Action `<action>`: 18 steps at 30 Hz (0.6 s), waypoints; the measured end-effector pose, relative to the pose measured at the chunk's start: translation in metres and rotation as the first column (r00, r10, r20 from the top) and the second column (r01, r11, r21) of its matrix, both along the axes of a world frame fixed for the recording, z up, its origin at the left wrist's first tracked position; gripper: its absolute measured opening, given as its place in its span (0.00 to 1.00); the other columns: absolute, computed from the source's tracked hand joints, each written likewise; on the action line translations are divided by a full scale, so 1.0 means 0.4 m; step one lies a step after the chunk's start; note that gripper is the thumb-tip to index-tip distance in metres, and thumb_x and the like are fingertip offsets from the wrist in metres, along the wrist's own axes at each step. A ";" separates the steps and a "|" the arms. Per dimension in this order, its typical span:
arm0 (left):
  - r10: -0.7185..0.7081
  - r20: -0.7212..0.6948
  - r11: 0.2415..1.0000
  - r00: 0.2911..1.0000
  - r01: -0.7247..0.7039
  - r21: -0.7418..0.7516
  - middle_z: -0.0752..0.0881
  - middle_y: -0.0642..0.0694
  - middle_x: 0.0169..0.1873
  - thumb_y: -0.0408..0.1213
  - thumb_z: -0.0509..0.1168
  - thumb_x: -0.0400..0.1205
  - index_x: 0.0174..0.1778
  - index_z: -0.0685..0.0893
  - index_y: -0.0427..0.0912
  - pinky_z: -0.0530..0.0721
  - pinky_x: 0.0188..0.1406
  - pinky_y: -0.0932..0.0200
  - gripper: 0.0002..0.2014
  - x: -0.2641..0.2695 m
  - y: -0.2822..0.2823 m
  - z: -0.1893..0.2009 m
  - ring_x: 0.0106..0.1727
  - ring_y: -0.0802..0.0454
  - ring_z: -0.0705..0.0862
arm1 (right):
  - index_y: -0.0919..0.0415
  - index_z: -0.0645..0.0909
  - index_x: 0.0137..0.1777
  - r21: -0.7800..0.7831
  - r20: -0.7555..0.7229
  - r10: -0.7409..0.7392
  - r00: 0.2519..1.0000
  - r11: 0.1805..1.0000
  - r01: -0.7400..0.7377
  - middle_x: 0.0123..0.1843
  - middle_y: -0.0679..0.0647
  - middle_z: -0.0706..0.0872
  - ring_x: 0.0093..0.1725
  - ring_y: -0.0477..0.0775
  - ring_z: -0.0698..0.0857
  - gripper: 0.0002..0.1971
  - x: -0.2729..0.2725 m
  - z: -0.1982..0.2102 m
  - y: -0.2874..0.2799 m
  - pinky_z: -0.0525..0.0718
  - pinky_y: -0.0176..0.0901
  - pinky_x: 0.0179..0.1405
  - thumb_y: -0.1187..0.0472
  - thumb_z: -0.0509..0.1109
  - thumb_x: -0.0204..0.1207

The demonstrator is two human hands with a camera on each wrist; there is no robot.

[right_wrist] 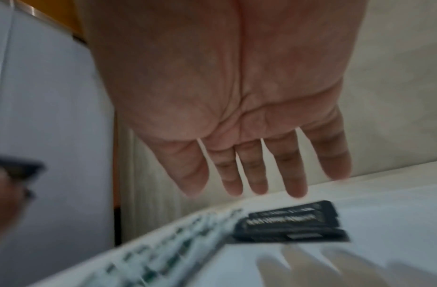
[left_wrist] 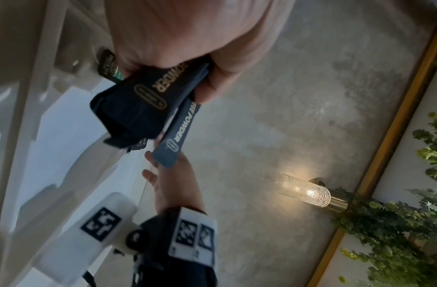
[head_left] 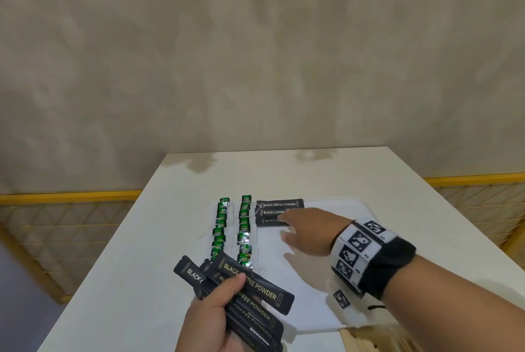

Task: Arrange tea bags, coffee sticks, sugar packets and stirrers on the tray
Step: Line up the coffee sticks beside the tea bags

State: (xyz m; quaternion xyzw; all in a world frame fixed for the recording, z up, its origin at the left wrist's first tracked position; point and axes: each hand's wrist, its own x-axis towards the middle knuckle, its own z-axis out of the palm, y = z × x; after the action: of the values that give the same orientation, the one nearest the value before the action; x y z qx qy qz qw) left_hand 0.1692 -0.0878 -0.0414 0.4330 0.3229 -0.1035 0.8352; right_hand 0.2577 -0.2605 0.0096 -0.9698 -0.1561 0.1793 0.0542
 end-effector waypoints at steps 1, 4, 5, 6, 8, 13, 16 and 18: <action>0.047 0.032 0.998 0.998 -0.046 -0.033 0.85 0.30 0.32 0.20 0.68 0.73 0.48 0.83 0.29 0.89 0.26 0.44 0.08 -0.006 -0.002 0.004 0.24 0.36 0.86 | 0.52 0.67 0.80 0.092 -0.017 0.016 1.000 0.996 -0.014 0.80 0.49 0.70 0.76 0.52 0.72 0.24 -0.012 0.024 0.001 0.70 0.48 0.73 0.46 0.53 0.87; 0.173 0.093 0.979 0.980 -0.162 -0.121 0.85 0.32 0.34 0.21 0.69 0.72 0.47 0.83 0.31 0.87 0.22 0.55 0.09 -0.015 -0.010 0.023 0.22 0.42 0.85 | 0.59 0.80 0.63 0.476 -0.243 0.081 0.967 0.878 0.046 0.59 0.52 0.87 0.55 0.53 0.86 0.18 -0.056 0.067 0.015 0.82 0.49 0.58 0.46 0.61 0.84; 0.192 0.119 0.977 0.974 -0.179 -0.115 0.86 0.32 0.35 0.21 0.70 0.72 0.46 0.84 0.32 0.88 0.25 0.54 0.08 -0.013 -0.015 0.026 0.24 0.41 0.86 | 0.60 0.81 0.59 0.576 -0.325 0.102 0.940 0.810 0.111 0.51 0.53 0.88 0.48 0.53 0.87 0.15 -0.071 0.075 0.019 0.85 0.48 0.53 0.49 0.66 0.82; 0.201 0.148 0.977 0.968 -0.187 -0.103 0.86 0.32 0.35 0.22 0.70 0.71 0.45 0.84 0.32 0.89 0.32 0.50 0.08 -0.015 -0.021 0.031 0.28 0.39 0.86 | 0.60 0.82 0.56 0.625 -0.366 0.129 0.922 0.768 0.141 0.46 0.53 0.89 0.43 0.52 0.87 0.12 -0.083 0.079 0.020 0.87 0.45 0.49 0.53 0.71 0.80; 0.201 0.184 0.979 0.962 -0.189 -0.081 0.86 0.30 0.37 0.23 0.71 0.68 0.43 0.85 0.31 0.86 0.49 0.39 0.09 -0.016 -0.028 0.038 0.36 0.36 0.85 | 0.59 0.82 0.53 0.649 -0.374 0.170 0.912 0.750 0.127 0.39 0.52 0.89 0.38 0.50 0.88 0.08 -0.100 0.075 0.019 0.87 0.39 0.41 0.60 0.75 0.76; 0.222 0.173 0.972 0.960 -0.204 -0.114 0.86 0.31 0.32 0.24 0.70 0.74 0.48 0.84 0.32 0.89 0.43 0.45 0.08 -0.026 -0.033 0.039 0.33 0.38 0.86 | 0.60 0.83 0.47 0.635 -0.338 0.046 0.940 0.748 0.191 0.34 0.49 0.89 0.32 0.45 0.87 0.01 -0.082 0.043 -0.001 0.84 0.34 0.34 0.65 0.72 0.78; 0.274 0.120 0.945 0.954 -0.244 -0.217 0.86 0.34 0.38 0.24 0.69 0.76 0.45 0.83 0.40 0.88 0.25 0.55 0.07 -0.029 -0.019 0.035 0.35 0.44 0.88 | 0.57 0.83 0.44 0.472 -0.270 -0.162 0.949 0.837 0.278 0.39 0.55 0.91 0.34 0.47 0.86 0.04 -0.024 0.014 -0.045 0.84 0.37 0.36 0.60 0.70 0.80; 0.272 0.111 0.937 0.956 -0.237 -0.257 0.85 0.33 0.40 0.25 0.68 0.77 0.43 0.82 0.40 0.88 0.22 0.55 0.06 -0.033 -0.013 0.036 0.39 0.43 0.86 | 0.57 0.83 0.43 0.343 -0.227 -0.245 0.943 0.886 0.313 0.39 0.54 0.91 0.33 0.47 0.84 0.06 0.006 -0.002 -0.063 0.81 0.34 0.32 0.59 0.68 0.81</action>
State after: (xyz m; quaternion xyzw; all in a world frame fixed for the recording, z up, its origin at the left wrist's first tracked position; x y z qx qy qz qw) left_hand 0.1558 -0.0931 -0.0271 0.2894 0.2999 -0.0011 0.9090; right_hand 0.2600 -0.2855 0.0090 -0.9340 -0.0405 0.2221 0.2771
